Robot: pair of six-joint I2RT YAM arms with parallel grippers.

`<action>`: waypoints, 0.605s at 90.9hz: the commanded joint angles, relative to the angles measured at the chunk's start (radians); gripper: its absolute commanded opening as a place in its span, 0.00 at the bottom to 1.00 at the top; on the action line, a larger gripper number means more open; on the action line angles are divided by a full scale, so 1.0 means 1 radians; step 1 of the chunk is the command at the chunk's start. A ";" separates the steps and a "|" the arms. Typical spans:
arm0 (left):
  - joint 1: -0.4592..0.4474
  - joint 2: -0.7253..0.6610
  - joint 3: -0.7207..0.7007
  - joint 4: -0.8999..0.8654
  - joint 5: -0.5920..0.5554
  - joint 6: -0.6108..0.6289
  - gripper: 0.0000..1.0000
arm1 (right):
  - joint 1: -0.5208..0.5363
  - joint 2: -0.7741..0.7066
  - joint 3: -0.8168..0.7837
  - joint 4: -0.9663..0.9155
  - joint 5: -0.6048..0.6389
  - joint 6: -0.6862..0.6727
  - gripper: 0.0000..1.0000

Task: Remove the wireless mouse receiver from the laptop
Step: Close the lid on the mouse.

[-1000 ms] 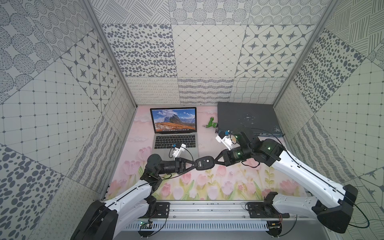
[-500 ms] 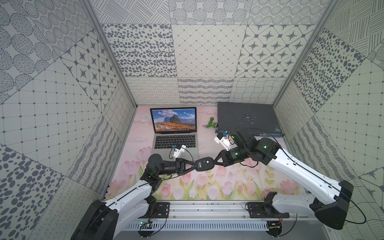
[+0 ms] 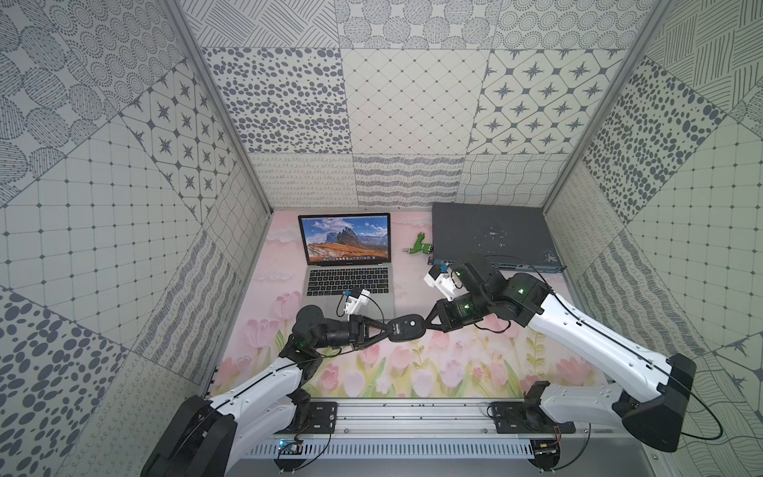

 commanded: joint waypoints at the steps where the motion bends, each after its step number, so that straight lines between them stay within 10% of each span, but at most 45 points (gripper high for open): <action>1: 0.001 0.001 0.011 0.238 0.021 -0.013 0.02 | 0.046 0.039 -0.008 0.123 -0.062 -0.013 0.11; 24: 0.001 0.003 0.006 0.216 0.020 -0.003 0.02 | -0.005 -0.050 -0.019 0.079 -0.031 -0.040 0.25; 55: 0.001 0.001 0.009 0.199 0.016 0.007 0.02 | -0.065 -0.117 -0.065 0.082 -0.094 -0.030 0.73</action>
